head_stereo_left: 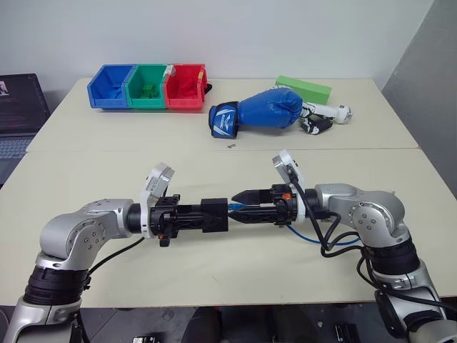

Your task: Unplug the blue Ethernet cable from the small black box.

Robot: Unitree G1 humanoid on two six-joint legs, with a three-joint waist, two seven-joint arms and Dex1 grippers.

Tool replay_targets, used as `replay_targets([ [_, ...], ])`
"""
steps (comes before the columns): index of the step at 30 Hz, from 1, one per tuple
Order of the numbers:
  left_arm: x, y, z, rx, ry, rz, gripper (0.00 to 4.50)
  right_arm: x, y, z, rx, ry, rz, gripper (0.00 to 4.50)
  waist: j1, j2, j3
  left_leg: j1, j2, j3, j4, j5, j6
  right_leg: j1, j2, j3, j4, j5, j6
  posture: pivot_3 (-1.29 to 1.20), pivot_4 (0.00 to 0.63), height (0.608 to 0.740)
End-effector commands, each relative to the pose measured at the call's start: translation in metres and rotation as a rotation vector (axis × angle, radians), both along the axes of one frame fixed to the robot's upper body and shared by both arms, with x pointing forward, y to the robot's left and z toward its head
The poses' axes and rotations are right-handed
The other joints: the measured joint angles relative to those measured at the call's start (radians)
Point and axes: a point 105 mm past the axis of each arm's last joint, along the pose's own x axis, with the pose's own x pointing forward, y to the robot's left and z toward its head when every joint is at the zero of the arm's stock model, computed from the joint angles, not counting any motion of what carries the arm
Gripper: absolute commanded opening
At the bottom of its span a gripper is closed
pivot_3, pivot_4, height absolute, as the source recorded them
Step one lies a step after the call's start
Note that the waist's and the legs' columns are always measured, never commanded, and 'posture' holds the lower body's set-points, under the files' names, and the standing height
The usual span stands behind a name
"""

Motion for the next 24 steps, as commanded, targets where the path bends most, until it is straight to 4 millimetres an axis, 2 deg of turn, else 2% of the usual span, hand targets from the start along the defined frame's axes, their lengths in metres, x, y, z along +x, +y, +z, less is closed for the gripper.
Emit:
replay_targets([
  [1, -0.0027, -0.0008, 0.0062, -0.008, -0.04, -0.017, 0.78, -0.0031, 0.0021, 0.0047, 0.015, -0.013, 0.013, 3.14, 0.0, 0.0, 0.0, 0.0, 0.0, 0.0, 0.0, 0.0, 0.0, 0.0, 0.0, 0.0, 0.0, 0.0, 0.0, 0.0, 0.15, 0.74],
  [7, -0.0022, 0.0009, 0.0046, -0.008, -0.04, -0.009, 0.78, -0.0024, 0.0009, 0.0022, 0.005, -0.011, 0.01, 3.14, 0.0, 0.0, 0.0, 0.0, 0.0, 0.0, 0.0, 0.0, 0.0, 0.0, 0.0, 0.0, 0.0, 0.0, 0.0, 0.0, 0.15, 0.74],
  [15, -0.0004, 0.001, 0.0051, -0.018, -0.04, 0.001, 0.78, -0.002, -0.001, -0.005, -0.03, -0.024, 0.009, 1.79, 0.0, 0.0, 0.0, 0.0, 0.0, 0.0, 0.0, 0.0, 0.0, 0.0, 0.0, 0.0, 0.0, 0.0, 0.0, 0.0, 0.15, 0.74],
  [20, -0.0034, 0.0013, 0.0024, -0.002, -0.037, -0.014, 0.78, -0.0024, -0.0024, -0.0021, -0.016, -0.01, 0.018, 0.54, -0.001, 0.0, 0.0, 0.0, 0.0, 0.0, 0.0, 0.0, 0.0, 0.0, 0.0, 0.0, 0.0, 0.0, 0.0, 0.0, 0.15, 0.74],
  [23, -0.0033, 0.0029, 0.0008, 0.006, -0.039, -0.011, 0.78, -0.0044, -0.0045, -0.0006, -0.01, 0.009, 0.034, 0.03, -0.001, 0.0, 0.0, 0.0, 0.0, 0.0, 0.0, 0.0, 0.0, 0.0, 0.0, 0.0, 0.0, 0.0, 0.0, 0.0, 0.15, 0.74],
  [24, -0.003, 0.0032, 0.0002, 0.008, -0.038, -0.01, 0.78, -0.0048, -0.0049, -0.0008, -0.012, 0.011, 0.039, 0.01, 0.0, 0.0, 0.0, 0.0, 0.0, 0.0, 0.0, 0.0, 0.0, 0.0, 0.0, 0.0, 0.0, 0.0, 0.0, 0.0, 0.15, 0.74],
])
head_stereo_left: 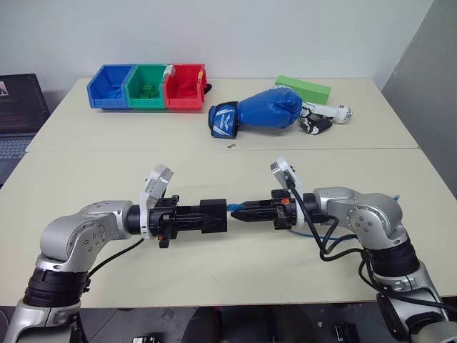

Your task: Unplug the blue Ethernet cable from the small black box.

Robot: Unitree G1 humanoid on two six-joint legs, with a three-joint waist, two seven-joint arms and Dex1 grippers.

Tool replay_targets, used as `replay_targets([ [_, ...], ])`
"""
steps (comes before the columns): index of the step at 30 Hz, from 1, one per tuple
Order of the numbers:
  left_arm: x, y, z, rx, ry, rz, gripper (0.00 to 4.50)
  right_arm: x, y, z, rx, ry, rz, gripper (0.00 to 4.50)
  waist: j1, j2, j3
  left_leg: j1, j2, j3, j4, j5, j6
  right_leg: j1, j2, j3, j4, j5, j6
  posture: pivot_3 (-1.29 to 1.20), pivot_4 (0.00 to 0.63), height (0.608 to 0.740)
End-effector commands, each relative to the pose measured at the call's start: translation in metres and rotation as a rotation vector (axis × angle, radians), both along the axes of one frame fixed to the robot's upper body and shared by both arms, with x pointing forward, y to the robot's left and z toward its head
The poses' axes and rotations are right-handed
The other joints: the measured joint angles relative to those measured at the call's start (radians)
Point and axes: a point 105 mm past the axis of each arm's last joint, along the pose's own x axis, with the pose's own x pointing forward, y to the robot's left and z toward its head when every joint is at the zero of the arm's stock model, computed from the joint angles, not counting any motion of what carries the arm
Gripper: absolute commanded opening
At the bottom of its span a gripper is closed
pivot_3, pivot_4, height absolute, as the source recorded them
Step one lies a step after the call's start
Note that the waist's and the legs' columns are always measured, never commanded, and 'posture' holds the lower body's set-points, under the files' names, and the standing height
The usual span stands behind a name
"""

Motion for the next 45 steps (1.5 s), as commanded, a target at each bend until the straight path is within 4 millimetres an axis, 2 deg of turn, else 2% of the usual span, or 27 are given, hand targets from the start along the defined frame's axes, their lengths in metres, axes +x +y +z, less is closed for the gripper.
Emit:
replay_targets([
  [1, -0.003, 0.002, 0.002, 0.01, -0.029, -0.016, 0.78, -0.003, -0.003, 0.011, 0.028, -0.015, 0.027, 0.01, 0.0, 0.0, 0.0, 0.0, 0.0, 0.0, 0.0, 0.0, 0.0, 0.0, 0.0, 0.0, 0.0, 0.0, 0.0, 0.0, 0.15, 0.74],
  [5, -0.002, 0.002, 0.002, 0.01, -0.03, -0.017, 0.78, -0.009, -0.002, 0.011, 0.029, -0.023, 0.061, 0.0, 0.0, 0.0, 0.0, 0.0, 0.0, 0.0, 0.0, 0.0, 0.0, 0.0, 0.0, 0.0, 0.0, 0.0, 0.0, 0.0, 0.15, 0.74],
  [7, -0.002, 0.001, 0.002, 0.009, -0.03, -0.018, 0.78, -0.009, -0.002, 0.012, 0.036, -0.029, 0.06, 0.7, 0.0, 0.0, 0.0, 0.0, 0.0, 0.0, 0.0, 0.0, 0.0, 0.0, 0.0, 0.0, 0.0, 0.0, 0.0, 0.0, 0.15, 0.74],
  [8, -0.002, 0.002, 0.002, 0.009, -0.03, -0.018, 0.78, -0.009, -0.002, 0.013, 0.038, -0.029, 0.063, 0.8, 0.0, 0.0, 0.0, 0.0, 0.0, 0.0, 0.0, 0.0, 0.0, 0.0, 0.0, 0.0, 0.0, 0.0, 0.0, 0.0, 0.15, 0.74],
  [12, -0.002, 0.002, 0.001, 0.007, -0.029, -0.019, 0.78, -0.009, -0.003, 0.014, 0.043, -0.023, 0.058, 1.77, 0.0, 0.0, 0.0, 0.0, 0.0, 0.0, 0.0, 0.0, 0.0, 0.0, 0.0, 0.0, 0.0, 0.0, 0.0, 0.0, 0.15, 0.74],
  [22, -0.002, -0.001, 0.002, -0.008, -0.03, -0.012, 0.78, 0.002, -0.005, 0.014, 0.107, 0.056, -0.043, 1.78, 0.0, 0.0, 0.0, 0.0, 0.0, 0.0, 0.0, 0.0, 0.0, 0.0, 0.0, 0.0, 0.0, 0.0, 0.0, 0.0, 0.15, 0.74],
  [31, 0.0, -0.006, 0.004, -0.02, -0.03, -0.006, 0.78, 0.0, -0.007, 0.007, 0.072, 0.043, -0.046, 1.78, 0.001, 0.0, 0.0, 0.0, 0.0, 0.0, 0.0, 0.0, 0.0, 0.0, 0.0, 0.0, 0.0, 0.0, 0.0, 0.0, 0.15, 0.74],
  [45, -0.001, -0.008, 0.006, -0.016, -0.031, -0.009, 0.78, 0.0, -0.005, 0.009, 0.085, 0.048, -0.05, 1.78, 0.001, 0.0, 0.0, 0.0, 0.0, 0.0, 0.0, 0.0, 0.0, 0.0, 0.0, 0.0, 0.0, 0.0, 0.0, 0.0, 0.15, 0.74],
])
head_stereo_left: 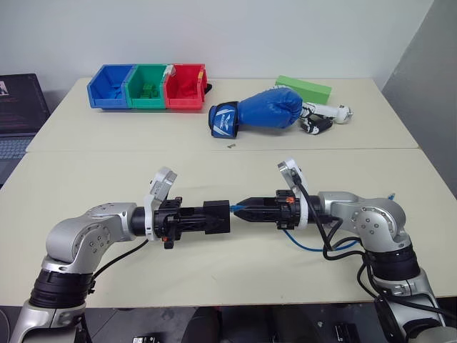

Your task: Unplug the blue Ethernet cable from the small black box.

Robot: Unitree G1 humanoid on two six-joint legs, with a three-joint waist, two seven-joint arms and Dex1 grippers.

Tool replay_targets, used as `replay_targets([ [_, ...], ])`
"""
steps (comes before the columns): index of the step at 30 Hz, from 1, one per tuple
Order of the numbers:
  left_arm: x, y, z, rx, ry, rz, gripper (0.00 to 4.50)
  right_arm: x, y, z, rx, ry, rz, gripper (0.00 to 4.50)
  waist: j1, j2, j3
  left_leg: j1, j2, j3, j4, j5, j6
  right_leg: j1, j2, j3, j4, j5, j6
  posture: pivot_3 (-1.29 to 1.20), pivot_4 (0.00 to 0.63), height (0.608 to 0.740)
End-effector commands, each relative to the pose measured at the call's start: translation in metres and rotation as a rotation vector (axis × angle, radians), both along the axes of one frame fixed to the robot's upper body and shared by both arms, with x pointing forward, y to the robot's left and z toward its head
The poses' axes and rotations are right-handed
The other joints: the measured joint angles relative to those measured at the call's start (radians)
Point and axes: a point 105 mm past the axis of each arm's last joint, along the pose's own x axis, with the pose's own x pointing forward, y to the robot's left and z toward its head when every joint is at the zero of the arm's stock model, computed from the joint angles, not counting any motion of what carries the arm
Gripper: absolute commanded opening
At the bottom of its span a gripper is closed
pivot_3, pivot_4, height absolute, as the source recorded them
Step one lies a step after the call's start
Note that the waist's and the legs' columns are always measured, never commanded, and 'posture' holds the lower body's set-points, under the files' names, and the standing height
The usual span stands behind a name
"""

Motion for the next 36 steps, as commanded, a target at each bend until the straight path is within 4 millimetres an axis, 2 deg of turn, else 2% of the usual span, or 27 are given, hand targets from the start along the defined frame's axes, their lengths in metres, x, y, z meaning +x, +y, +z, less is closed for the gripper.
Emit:
replay_targets([
  [1, -0.003, -0.004, 0.011, -0.015, -0.042, -0.023, 0.78, -0.003, 0.002, 0.011, 0.027, -0.04, 0.018, 1.78, 0.0, 0.0, 0.0, 0.0, 0.0, 0.0, 0.0, 0.0, 0.0, 0.0, 0.0, 0.0, 0.0, 0.0, 0.0, 0.0, 0.15, 0.74],
  [5, -0.004, -0.004, 0.011, -0.011, -0.041, -0.026, 0.78, -0.004, 0.002, 0.011, 0.028, -0.038, 0.019, 1.78, 0.0, 0.0, 0.0, 0.0, 0.0, 0.0, 0.0, 0.0, 0.0, 0.0, 0.0, 0.0, 0.0, 0.0, 0.0, 0.0, 0.15, 0.74],
  [8, -0.004, -0.004, 0.011, -0.01, -0.041, -0.027, 0.78, -0.004, 0.002, 0.01, 0.027, -0.036, 0.018, 1.35, 0.0, 0.0, 0.0, 0.0, 0.0, 0.0, 0.0, 0.0, 0.0, 0.0, 0.0, 0.0, 0.0, 0.0, 0.0, 0.0, 0.15, 0.74],
  [14, -0.004, -0.004, 0.011, -0.006, -0.039, -0.026, 0.78, -0.005, 0.001, 0.011, 0.035, -0.023, 0.026, 0.07, 0.0, 0.0, 0.0, 0.0, 0.0, 0.0, 0.0, 0.0, 0.0, 0.0, 0.0, 0.0, 0.0, 0.0, 0.0, 0.0, 0.15, 0.74],
  [15, -0.004, -0.004, 0.011, -0.006, -0.038, -0.025, 0.78, -0.005, 0.001, 0.011, 0.034, -0.023, 0.029, 0.02, 0.0, 0.0, 0.0, 0.0, 0.0, 0.0, 0.0, 0.0, 0.0, 0.0, 0.0, 0.0, 0.0, 0.0, 0.0, 0.0, 0.15, 0.74],
  [26, -0.007, -0.005, 0.009, -0.006, -0.032, -0.032, 0.78, -0.003, -0.001, 0.011, 0.039, 0.011, 0.024, 0.02, 0.0, 0.0, 0.0, 0.0, 0.0, 0.0, 0.0, 0.0, 0.0, 0.0, 0.0, 0.0, 0.0, 0.0, 0.0, 0.0, 0.15, 0.74],
  [36, 0.008, 0.028, 0.005, 0.013, -0.016, 0.12, 0.78, 0.02, -0.038, 0.001, -0.005, 0.061, -0.121, 0.02, 0.001, 0.0, 0.0, 0.0, 0.0, 0.0, 0.0, 0.0, 0.0, 0.0, 0.0, 0.0, -0.001, 0.0, 0.0, 0.0, 0.15, 0.74],
])
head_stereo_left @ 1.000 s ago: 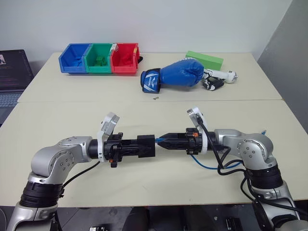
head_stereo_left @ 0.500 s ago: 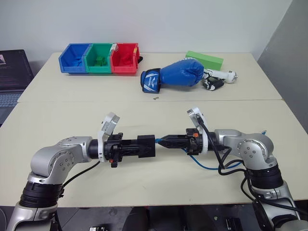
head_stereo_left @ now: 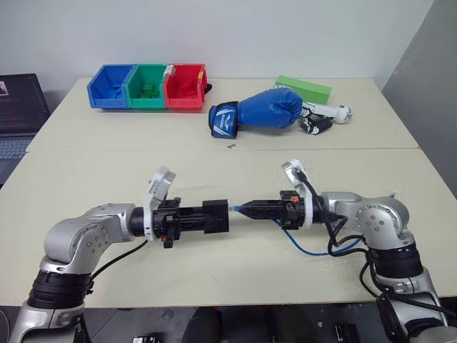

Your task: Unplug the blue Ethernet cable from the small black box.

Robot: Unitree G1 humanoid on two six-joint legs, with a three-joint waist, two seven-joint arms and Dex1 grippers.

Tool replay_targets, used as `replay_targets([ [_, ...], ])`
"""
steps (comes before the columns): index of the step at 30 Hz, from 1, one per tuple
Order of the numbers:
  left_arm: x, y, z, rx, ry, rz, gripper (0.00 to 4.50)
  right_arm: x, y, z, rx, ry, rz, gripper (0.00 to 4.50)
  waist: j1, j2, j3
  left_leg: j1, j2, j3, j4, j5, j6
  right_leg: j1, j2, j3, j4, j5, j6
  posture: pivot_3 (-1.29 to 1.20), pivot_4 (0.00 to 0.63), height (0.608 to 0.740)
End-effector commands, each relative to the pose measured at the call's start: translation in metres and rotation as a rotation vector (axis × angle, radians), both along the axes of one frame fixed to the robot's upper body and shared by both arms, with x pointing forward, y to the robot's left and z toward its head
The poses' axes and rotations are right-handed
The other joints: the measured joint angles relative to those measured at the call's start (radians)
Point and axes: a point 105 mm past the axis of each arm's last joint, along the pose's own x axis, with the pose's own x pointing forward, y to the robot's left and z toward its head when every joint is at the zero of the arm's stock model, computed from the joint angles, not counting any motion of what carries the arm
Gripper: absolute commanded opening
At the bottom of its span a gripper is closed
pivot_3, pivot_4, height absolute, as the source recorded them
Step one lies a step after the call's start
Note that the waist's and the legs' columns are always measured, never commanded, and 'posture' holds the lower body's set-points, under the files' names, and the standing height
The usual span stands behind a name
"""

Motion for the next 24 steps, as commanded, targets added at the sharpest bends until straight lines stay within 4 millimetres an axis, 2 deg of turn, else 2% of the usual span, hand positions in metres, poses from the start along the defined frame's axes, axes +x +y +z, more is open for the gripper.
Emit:
replay_targets([
  [1, 0.002, 0.01, 0.007, 0.007, -0.052, 0.035, 0.78, 0.009, -0.013, 0.005, -0.002, -0.038, -0.055, 0.02, 0.0, 0.0, 0.0, 0.0, 0.0, 0.0, 0.0, 0.0, 0.0, 0.0, 0.0, 0.0, 0.0, 0.0, 0.0, 0.0, 0.15, 0.74],
  [3, 0.004, 0.013, 0.006, 0.015, -0.057, 0.052, 0.78, 0.022, -0.021, 0.003, -0.025, -0.073, -0.131, 0.02, 0.0, 0.0, 0.0, 0.0, 0.0, 0.0, 0.0, 0.0, 0.0, 0.0, 0.0, 0.0, -0.001, 0.0, 0.0, 0.0, 0.15, 0.74],
  [6, 0.008, 0.015, 0.006, 0.016, -0.07, 0.088, 0.78, 0.058, -0.037, -0.005, -0.138, -0.24, -0.327, 0.02, 0.0, 0.0, 0.0, 0.0, 0.0, 0.0, 0.0, 0.0, 0.0, 0.0, 0.0, 0.0, 0.0, 0.0, 0.0, 0.0, 0.15, 0.74],
  [9, 0.011, 0.014, 0.006, 0.025, -0.085, 0.102, 0.78, 0.105, -0.062, -0.017, -0.327, -0.442, -0.607, 0.02, -0.003, 0.0, 0.0, 0.0, 0.0, 0.001, 0.0, 0.0, 0.0, 0.0, 0.0, 0.001, 0.0, 0.0, 0.0, 0.0, 0.15, 0.74],
  [12, 0.011, 0.012, 0.005, 0.039, -0.098, 0.097, 0.78, 0.129, -0.081, -0.028, -0.467, -0.554, -0.761, 0.02, -0.007, 0.0, 0.0, -0.001, 0.0, 0.002, 0.0, 0.0, 0.0, -0.003, 0.0, 0.001, 0.001, 0.0, 0.0, 0.0, 0.15, 0.74],
  [14, 0.012, 0.011, 0.005, 0.042, -0.11, 0.104, 0.78, 0.137, -0.088, -0.032, -0.507, -0.579, -0.816, 0.73, -0.009, 0.0, 0.0, -0.004, 0.0, 0.002, -0.001, 0.0, -0.001, -0.005, 0.0, 0.001, 0.001, 0.0, 0.0, 0.0, 0.15, 0.74],
  [18, 0.015, 0.013, 0.0, 0.089, -0.142, 0.126, 0.78, 0.14, -0.093, -0.035, -0.517, -0.591, -0.816, 1.59, -0.012, 0.0, 0.0, -0.014, 0.001, 0.002, 0.001, 0.004, -0.006, -0.013, 0.0, 0.001, 0.002, 0.0, 0.0, 0.0, 0.15, 0.74],
  [20, 0.018, 0.014, -0.002, 0.106, -0.16, 0.15, 0.78, 0.136, -0.094, -0.033, -0.5, -0.589, -0.788, 2.04, -0.014, 0.0, 0.0, -0.014, 0.001, 0.002, 0.001, 0.004, -0.006, -0.013, -0.001, 0.001, 0.002, 0.0, 0.0, 0.0, 0.15, 0.74],
  [21, 0.021, 0.015, -0.002, 0.11, -0.173, 0.173, 0.78, 0.133, -0.094, -0.032, -0.486, -0.59, -0.767, 2.33, -0.015, 0.0, 0.0, -0.014, 0.0, 0.002, 0.001, 0.004, -0.006, -0.013, -0.001, 0.001, 0.002, 0.0, 0.0, 0.0, 0.15, 0.74],
  [24, 0.048, 0.027, 0.0, 0.133, -0.263, 0.352, 0.78, 0.121, -0.091, -0.022, -0.449, -0.605, -0.685, 2.96, -0.009, 0.0, 0.0, -0.014, 0.001, 0.002, 0.001, 0.004, -0.006, -0.013, -0.001, 0.001, 0.002, 0.0, 0.0, 0.0, 0.15, 0.74],
])
